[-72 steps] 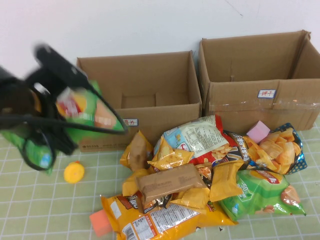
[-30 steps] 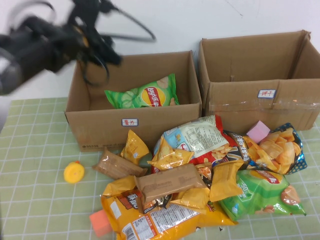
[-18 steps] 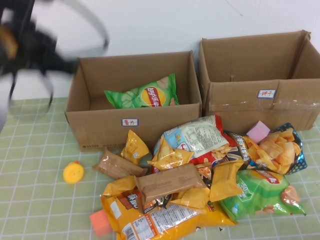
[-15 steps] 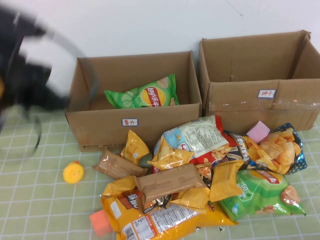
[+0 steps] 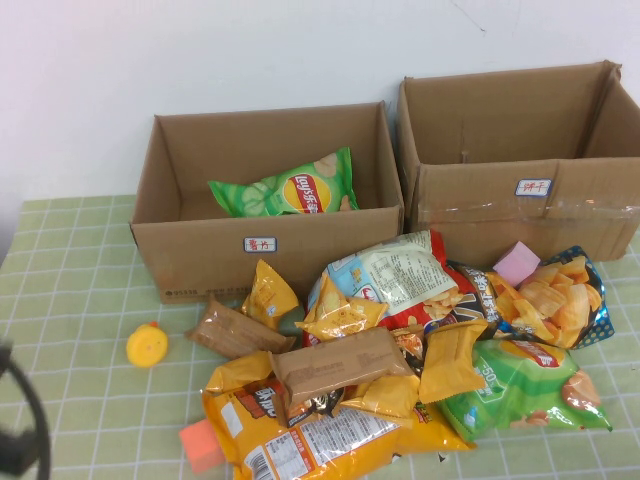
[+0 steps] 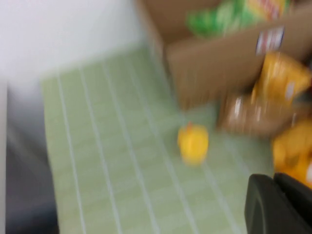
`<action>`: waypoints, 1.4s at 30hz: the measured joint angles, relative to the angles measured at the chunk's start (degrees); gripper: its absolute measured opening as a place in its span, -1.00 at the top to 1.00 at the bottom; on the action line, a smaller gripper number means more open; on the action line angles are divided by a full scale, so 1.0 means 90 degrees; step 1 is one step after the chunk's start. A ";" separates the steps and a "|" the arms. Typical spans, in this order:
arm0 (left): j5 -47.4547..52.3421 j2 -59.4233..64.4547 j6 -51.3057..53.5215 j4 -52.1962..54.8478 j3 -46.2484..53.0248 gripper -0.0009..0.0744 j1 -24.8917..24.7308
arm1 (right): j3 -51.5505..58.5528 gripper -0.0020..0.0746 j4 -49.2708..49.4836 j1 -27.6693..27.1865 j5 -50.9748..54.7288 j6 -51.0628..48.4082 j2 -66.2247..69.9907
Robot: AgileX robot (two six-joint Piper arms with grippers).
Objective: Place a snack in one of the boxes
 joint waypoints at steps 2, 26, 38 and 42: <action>0.0683 -0.0121 -0.0139 -0.0023 0.0027 0.98 0.0000 | 0.0000 0.95 0.0000 0.0000 0.0000 0.0000 0.0000; 0.0688 -0.3085 -0.0160 0.0175 0.1798 0.98 0.0282 | 0.0000 0.95 0.0000 0.0000 0.0000 0.0000 0.0000; -0.1026 -0.4174 0.0698 -0.2552 0.3748 0.98 0.2690 | 0.0000 0.95 0.0000 0.0000 0.0000 0.0000 0.0000; -0.1175 -0.4190 0.0815 -0.2649 0.3808 0.98 0.2949 | 0.0000 0.95 0.0000 0.0000 0.0000 0.0000 0.0000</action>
